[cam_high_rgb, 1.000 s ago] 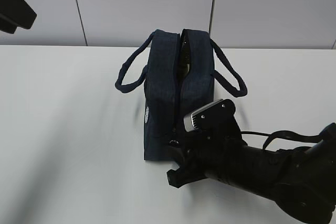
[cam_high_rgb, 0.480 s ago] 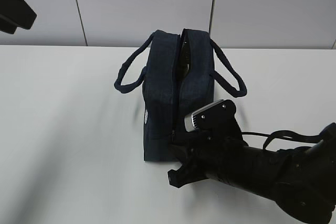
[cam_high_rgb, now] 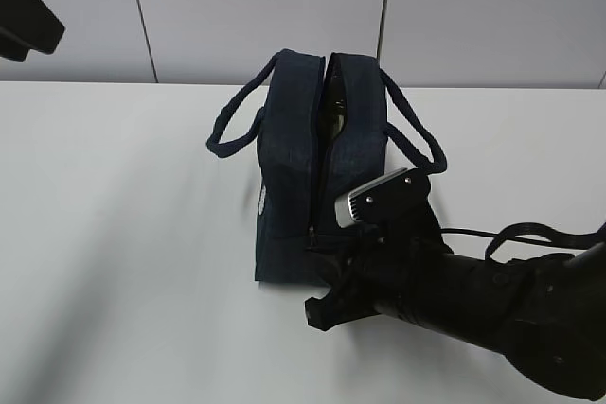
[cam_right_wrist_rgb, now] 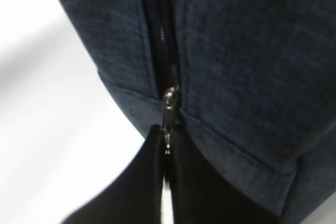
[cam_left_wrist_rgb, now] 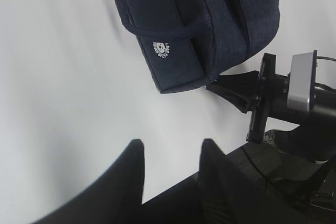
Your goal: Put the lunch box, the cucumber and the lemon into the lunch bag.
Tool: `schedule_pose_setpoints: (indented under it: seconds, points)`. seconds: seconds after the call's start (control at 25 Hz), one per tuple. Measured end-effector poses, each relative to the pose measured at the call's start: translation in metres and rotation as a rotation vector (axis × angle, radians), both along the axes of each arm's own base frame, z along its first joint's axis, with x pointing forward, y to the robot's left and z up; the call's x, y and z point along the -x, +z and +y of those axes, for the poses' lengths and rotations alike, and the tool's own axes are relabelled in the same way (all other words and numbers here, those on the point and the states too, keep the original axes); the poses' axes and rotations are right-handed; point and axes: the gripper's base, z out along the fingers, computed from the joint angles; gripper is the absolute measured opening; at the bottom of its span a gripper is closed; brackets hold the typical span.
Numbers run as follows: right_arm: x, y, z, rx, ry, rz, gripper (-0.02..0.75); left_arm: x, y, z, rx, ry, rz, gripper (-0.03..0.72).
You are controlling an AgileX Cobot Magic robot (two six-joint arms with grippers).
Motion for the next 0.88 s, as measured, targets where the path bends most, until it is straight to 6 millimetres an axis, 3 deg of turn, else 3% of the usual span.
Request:
schedule_pose_setpoints:
  seconds: [0.48,0.88]
  points:
    - [0.004,0.01,-0.002,0.05,0.023,0.022,0.001,0.001,0.0,-0.002,0.0,-0.006,0.0,0.238]
    - [0.006,0.02,-0.003,0.055,0.028,0.01,0.0,0.01,-0.002,-0.028,-0.016,-0.113,0.002,0.238]
